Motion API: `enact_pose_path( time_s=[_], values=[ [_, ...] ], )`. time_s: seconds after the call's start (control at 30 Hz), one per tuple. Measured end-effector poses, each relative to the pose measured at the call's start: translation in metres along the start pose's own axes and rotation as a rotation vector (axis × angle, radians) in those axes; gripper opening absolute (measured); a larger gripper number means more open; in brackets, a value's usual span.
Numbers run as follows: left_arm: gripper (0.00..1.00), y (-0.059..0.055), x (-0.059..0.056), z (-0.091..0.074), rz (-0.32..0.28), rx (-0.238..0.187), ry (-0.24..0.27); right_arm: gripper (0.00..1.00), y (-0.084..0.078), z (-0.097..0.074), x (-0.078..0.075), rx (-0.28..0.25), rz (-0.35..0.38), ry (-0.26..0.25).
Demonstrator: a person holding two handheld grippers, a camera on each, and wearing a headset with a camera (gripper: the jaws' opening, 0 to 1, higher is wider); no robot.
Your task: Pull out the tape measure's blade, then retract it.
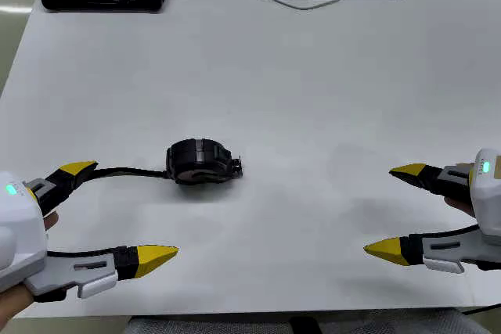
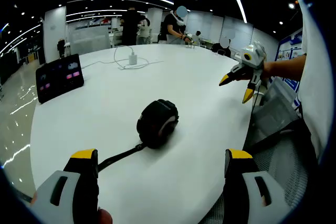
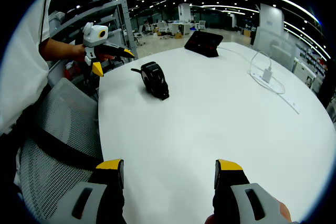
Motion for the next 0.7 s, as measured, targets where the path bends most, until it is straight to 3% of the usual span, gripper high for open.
enact_pose_path(
  time_s=[0.33, 0.7],
  values=[
    [0.98, 0.0002, 0.0008, 0.0022, 0.011, 0.009, -0.003, 0.71, 0.0053, 0.0006, -0.0042, -0.026, -0.013, -0.011],
    [0.98, 0.0030, 0.0017, 0.0020, 0.021, -0.015, -0.002, 0.74, 0.0093, 0.0030, -0.0042, -0.044, -0.014, -0.010]
  ],
)
Point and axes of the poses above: the centre of the closed fingertips' face, and the gripper's own axes: z roughly forward along the fingers, x roughly to its left, y roughly out of its top, the point moved 4 cm from there along -z, roughly backward along the fingers, and after that the axes turned 2 degrees about -z, right-handed, at the moved point
